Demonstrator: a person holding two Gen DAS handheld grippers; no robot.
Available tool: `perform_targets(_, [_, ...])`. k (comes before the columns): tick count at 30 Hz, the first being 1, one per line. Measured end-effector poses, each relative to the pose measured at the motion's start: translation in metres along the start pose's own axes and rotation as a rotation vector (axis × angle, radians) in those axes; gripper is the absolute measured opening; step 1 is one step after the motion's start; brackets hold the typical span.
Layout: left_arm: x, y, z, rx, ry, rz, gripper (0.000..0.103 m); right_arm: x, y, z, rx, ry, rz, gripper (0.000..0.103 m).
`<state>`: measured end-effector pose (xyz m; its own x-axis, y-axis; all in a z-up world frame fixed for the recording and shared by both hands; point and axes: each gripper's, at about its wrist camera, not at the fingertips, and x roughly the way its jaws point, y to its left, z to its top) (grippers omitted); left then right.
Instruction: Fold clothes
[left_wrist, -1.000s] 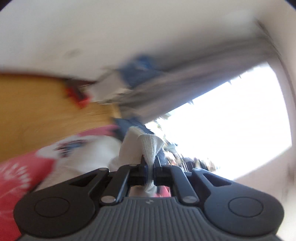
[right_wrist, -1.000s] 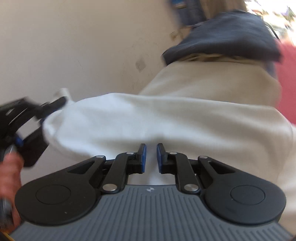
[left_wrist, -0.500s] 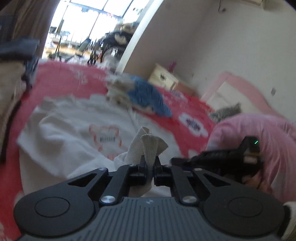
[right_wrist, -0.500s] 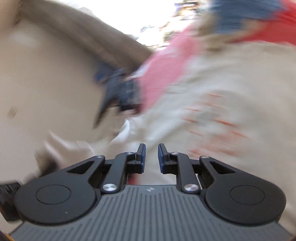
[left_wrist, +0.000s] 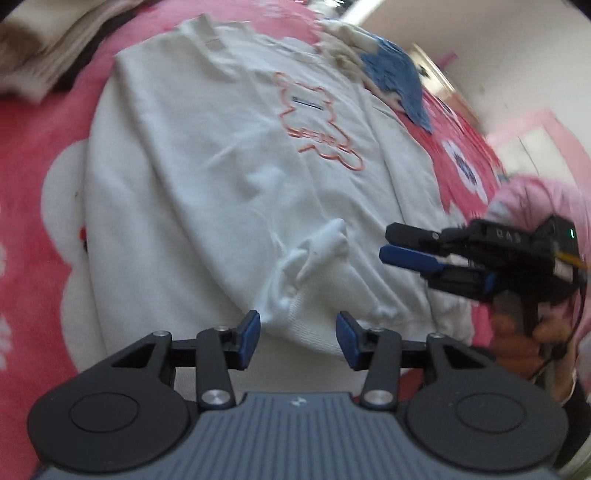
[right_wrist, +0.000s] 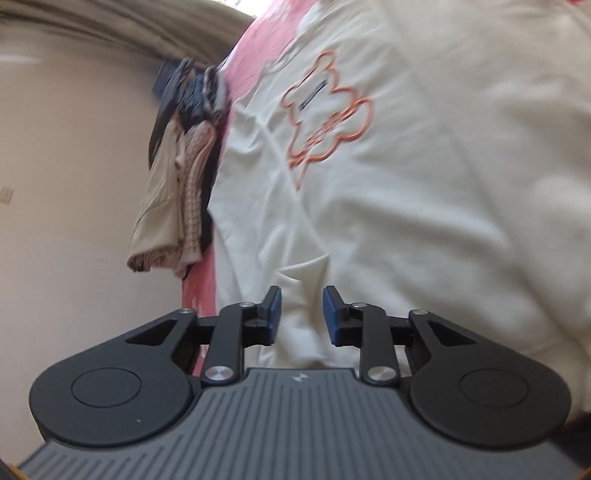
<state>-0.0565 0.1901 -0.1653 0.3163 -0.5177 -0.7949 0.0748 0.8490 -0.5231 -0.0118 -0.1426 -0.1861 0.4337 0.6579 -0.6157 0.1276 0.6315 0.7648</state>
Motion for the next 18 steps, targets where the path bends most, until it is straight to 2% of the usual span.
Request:
perform_targets(2, [0.013, 0.008, 0.002, -0.103, 0.002, -0.007, 0.046, 0.009, 0.003, 0.0, -0.017, 0.026, -0.013, 0.041])
perform_targets(4, [0.026, 0.014, 0.001, -0.158, 0.011, -0.002, 0.046, 0.017, 0.007, 0.0, -0.034, 0.052, -0.026, 0.046])
perform_targets(6, [0.039, 0.017, -0.001, -0.164, 0.019, 0.018, 0.041, 0.026, 0.01, 0.0, -0.051, 0.078, -0.039, 0.046])
perform_targets(12, [0.049, 0.011, -0.001, -0.107, 0.019, 0.012, 0.038, 0.045, 0.015, -0.015, -0.099, 0.178, -0.065, 0.044])
perform_targets(13, [0.051, 0.012, 0.0, -0.106, 0.023, 0.018, 0.038, 0.046, 0.017, -0.019, -0.116, 0.185, -0.074, 0.042])
perform_targets(14, [0.052, 0.012, 0.001, -0.109, 0.021, 0.015, 0.037, 0.047, 0.02, -0.022, -0.139, 0.187, -0.09, 0.032])
perform_targets(15, [0.052, 0.012, 0.001, -0.109, 0.015, 0.013, 0.029, 0.048, 0.024, -0.024, -0.165, 0.19, -0.111, 0.025])
perform_targets(16, [0.051, 0.012, 0.002, -0.105, 0.011, 0.007, 0.023, 0.048, 0.027, -0.025, -0.18, 0.194, -0.117, 0.012])
perform_targets(17, [0.049, 0.011, 0.002, -0.098, 0.008, 0.005, 0.016, 0.047, 0.03, -0.026, -0.192, 0.199, -0.119, 0.01])
perform_targets(18, [0.044, 0.011, 0.003, -0.093, 0.003, 0.007, 0.013, 0.046, 0.035, -0.027, -0.198, 0.199, -0.114, 0.007])
